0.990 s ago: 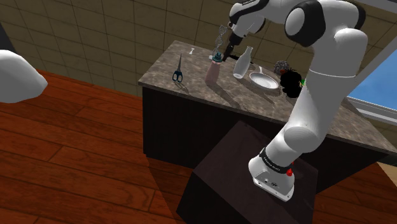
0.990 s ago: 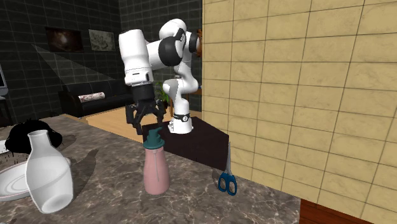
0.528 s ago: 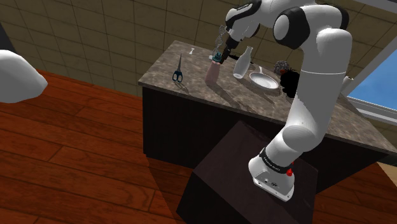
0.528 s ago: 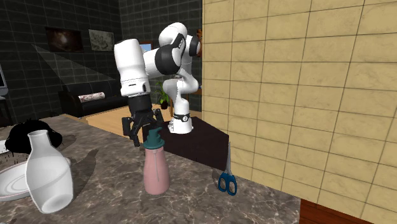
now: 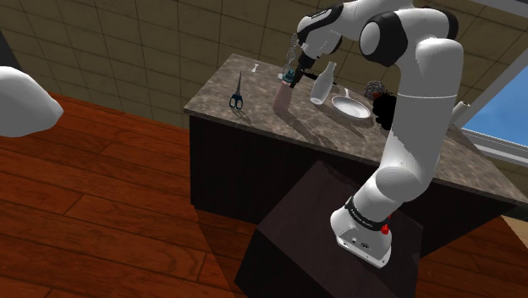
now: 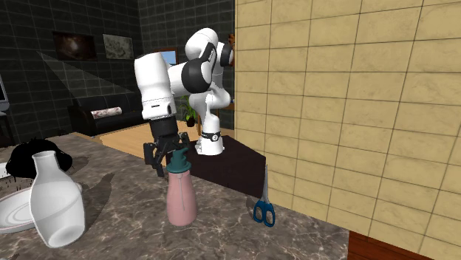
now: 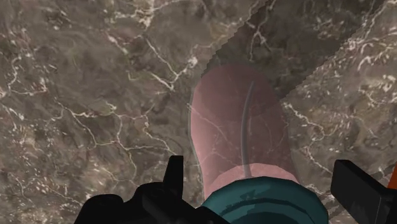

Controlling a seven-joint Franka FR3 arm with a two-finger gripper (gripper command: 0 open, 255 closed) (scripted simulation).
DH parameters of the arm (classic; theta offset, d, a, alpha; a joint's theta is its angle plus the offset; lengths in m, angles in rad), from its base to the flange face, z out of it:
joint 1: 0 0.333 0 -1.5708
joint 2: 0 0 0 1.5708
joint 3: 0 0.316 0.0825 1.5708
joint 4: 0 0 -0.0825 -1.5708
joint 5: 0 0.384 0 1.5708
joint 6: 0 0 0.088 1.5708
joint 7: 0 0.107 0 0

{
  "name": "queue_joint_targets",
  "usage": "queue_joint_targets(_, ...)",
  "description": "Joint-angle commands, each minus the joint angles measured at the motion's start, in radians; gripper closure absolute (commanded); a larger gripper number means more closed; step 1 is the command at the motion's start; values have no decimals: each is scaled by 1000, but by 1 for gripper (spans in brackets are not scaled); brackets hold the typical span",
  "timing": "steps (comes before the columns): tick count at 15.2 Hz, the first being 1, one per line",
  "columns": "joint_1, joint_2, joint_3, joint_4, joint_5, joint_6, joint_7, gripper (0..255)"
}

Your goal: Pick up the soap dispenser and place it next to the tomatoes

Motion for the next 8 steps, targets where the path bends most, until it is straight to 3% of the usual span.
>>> queue_joint_targets(1,0,0,0,0,0,0,0,0)
queue_joint_targets(2,0,0,0,0,0,0,0,0)
queue_joint_targets(3,0,0,0,0,0,0,0,255)
queue_joint_targets(8,0,0,0,0,0,0,0,255)
